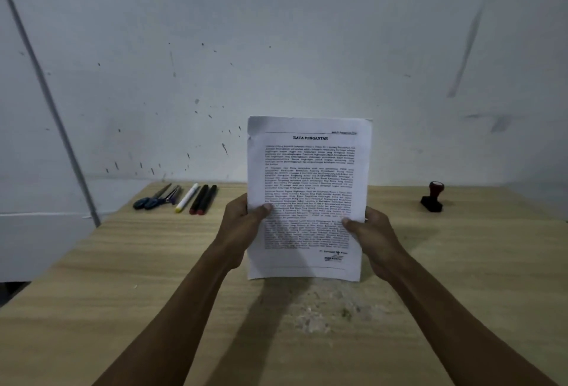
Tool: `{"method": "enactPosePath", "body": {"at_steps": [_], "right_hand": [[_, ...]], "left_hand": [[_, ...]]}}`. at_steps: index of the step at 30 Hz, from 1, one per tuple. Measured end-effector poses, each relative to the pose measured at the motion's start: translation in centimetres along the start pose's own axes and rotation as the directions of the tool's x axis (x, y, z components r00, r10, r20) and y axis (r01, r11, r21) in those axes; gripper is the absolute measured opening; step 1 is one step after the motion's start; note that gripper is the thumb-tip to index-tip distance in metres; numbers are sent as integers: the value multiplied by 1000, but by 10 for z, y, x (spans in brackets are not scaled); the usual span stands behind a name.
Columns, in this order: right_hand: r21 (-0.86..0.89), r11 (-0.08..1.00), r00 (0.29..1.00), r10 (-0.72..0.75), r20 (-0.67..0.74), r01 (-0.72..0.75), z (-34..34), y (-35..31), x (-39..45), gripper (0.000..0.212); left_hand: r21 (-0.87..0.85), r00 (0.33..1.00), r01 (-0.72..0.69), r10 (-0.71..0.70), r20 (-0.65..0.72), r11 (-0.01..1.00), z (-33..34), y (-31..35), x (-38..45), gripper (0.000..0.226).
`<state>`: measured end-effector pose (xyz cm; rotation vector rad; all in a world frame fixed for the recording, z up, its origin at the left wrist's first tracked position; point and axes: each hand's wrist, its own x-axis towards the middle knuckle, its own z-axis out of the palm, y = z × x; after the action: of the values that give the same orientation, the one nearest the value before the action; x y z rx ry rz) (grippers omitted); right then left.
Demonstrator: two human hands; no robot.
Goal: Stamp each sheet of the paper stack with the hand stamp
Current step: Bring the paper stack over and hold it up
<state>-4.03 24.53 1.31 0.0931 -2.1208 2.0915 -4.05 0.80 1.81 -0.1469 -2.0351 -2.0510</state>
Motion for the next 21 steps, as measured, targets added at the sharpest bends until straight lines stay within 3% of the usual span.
{"method": "enactPosePath", "body": {"at_steps": [5,10,15,21], "right_hand": [[-100,993,997,-49,65,55,-2,-18,-2,34],[-298,952,996,79,46,-62,-4,-10,-11,19],[-479,868,981,185,65,-132,0,18,-26,20],[-625,777,990,134,43,-78,3,40,-37,19]], "left_hand": [[88,999,-13,16,-43,996,-3,15,5,23],[253,977,172,-133,-164,952,2,-1,-2,11],[534,939,325,-198,-282,781,10,-31,-27,19],[777,928,372,-220,-301,508,16,-40,-46,28]]}}
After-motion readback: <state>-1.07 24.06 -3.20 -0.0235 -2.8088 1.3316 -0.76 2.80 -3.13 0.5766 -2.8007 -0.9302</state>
